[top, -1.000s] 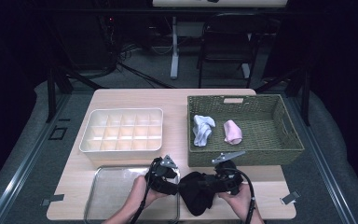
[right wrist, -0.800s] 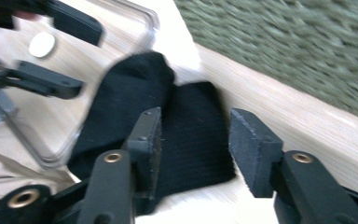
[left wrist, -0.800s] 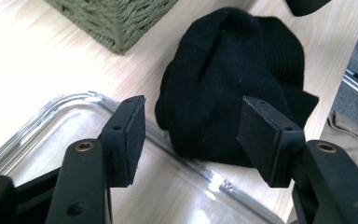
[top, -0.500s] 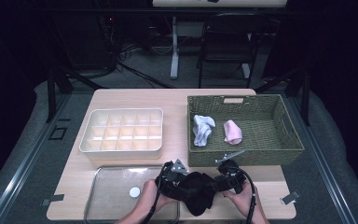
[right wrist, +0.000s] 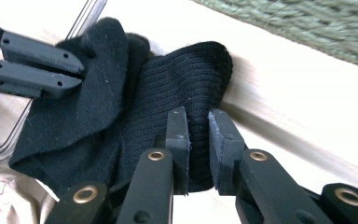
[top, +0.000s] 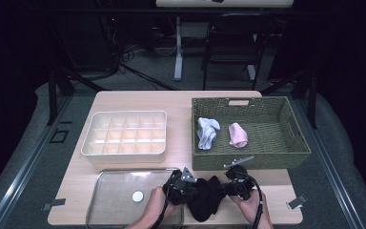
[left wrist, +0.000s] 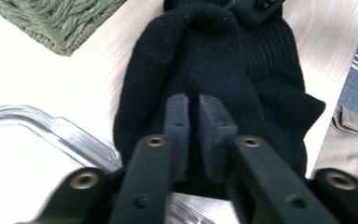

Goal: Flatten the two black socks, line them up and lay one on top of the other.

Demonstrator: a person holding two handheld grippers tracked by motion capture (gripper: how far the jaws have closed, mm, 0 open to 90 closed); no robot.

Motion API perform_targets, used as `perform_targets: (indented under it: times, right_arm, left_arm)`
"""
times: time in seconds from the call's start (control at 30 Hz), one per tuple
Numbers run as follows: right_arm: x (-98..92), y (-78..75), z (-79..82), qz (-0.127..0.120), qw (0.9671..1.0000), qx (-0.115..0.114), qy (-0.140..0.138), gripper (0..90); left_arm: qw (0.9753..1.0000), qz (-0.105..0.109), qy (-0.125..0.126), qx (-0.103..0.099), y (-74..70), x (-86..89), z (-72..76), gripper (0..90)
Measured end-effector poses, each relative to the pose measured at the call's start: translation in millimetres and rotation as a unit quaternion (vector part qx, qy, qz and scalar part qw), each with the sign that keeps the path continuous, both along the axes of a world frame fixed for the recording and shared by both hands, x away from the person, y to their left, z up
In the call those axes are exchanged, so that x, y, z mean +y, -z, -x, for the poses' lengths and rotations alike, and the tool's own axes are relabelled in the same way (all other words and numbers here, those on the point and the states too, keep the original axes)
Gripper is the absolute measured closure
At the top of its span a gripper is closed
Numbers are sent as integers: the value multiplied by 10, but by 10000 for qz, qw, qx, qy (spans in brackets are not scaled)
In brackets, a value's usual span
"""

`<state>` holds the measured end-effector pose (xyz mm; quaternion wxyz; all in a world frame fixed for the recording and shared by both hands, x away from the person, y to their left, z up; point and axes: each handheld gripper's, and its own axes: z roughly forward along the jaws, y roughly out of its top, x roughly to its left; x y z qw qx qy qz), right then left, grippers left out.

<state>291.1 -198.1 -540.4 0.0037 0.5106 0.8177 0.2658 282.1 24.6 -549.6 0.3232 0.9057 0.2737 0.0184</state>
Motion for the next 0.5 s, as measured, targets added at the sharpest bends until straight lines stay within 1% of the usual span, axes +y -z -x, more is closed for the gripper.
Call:
perform_targets:
  times: [0.03,0.07,0.13,0.17,0.2,0.23,0.27,0.3,0.33,0.4,0.43,0.47,0.5]
  right_arm:
    - [-17,-21,3,-6,10000,-10,5,802]
    - [-25,-35,11,-48,9999,-60,70,802]
    - [-39,-53,18,-78,9999,-81,72,802]
    - [-37,-61,31,-116,9999,-103,72,801]
    - [-12,-59,58,-131,9997,-155,134,801]
    - [-2,-53,63,-117,9998,-165,90,800]
    - [-2,-53,63,-117,9998,-165,90,800]
    - [10,-51,70,-92,9998,-155,101,800]
    - [15,-48,71,-102,9997,-166,110,799]
    - [6,-53,62,-125,9997,-143,133,798]
    - [6,-53,62,-125,9997,-143,133,798]
    - [8,-51,63,-141,9997,-145,165,797]
    - [2,-58,63,-137,9997,-120,152,797]
  left_arm:
    - [10000,-21,20,-22,1,0,1,876]
    - [10000,-21,20,-22,1,0,1,881]
    - [10000,-7,-1,-50,-7,-13,15,879]
    - [10000,-12,8,-45,-16,-16,19,848]
    - [10000,-4,-14,-18,-28,-28,24,683]
    - [10000,12,-38,-7,-43,-43,34,603]
    - [10000,39,-38,-25,-63,-54,46,603]
    - [9999,93,-32,-31,-76,-68,61,547]
    - [9999,138,-12,10,-82,-88,75,494]
    - [10000,77,36,12,-62,-127,95,403]
    - [9999,34,80,63,-38,-142,96,403]
    - [9999,-33,84,56,-12,-160,99,400]
    - [9999,-102,102,35,14,-179,102,425]
